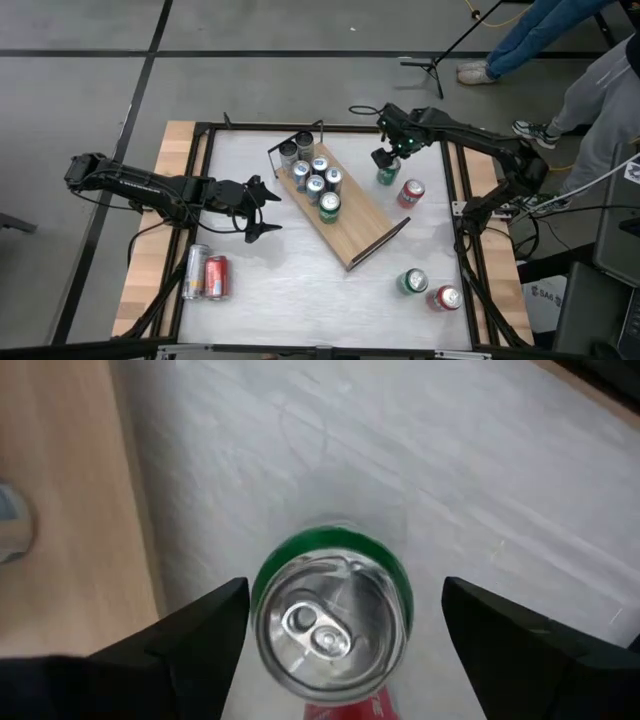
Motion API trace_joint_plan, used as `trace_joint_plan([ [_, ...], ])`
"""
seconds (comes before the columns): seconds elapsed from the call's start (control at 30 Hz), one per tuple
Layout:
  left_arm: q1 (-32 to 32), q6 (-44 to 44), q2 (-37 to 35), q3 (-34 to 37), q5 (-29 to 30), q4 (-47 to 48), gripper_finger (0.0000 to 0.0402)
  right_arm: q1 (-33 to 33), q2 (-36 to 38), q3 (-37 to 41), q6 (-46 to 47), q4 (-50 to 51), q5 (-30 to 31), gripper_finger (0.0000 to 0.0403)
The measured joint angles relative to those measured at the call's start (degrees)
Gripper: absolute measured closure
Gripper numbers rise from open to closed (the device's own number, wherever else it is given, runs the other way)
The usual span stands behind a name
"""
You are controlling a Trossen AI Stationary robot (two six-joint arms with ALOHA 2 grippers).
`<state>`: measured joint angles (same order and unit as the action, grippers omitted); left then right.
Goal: Place canned beverage on shelf
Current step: Put the top green soda can on the shelf aligned with the other green soda can
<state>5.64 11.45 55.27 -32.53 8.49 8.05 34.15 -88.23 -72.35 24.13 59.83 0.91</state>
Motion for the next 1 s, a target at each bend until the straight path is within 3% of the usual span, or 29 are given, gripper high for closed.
trace_joint_plan([
  [0.4,0.0,0.0,0.0,0.0,0.0,0.0,0.0007,0.0,0.0,5.4,-0.1,-6.3,-1.4,0.0081],
  [1.0,0.0,0.0,0.0,0.0,0.0,0.0,0.0007,0.0,0.0,6.1,-1.9,-5.9,-2.0,0.0081],
])
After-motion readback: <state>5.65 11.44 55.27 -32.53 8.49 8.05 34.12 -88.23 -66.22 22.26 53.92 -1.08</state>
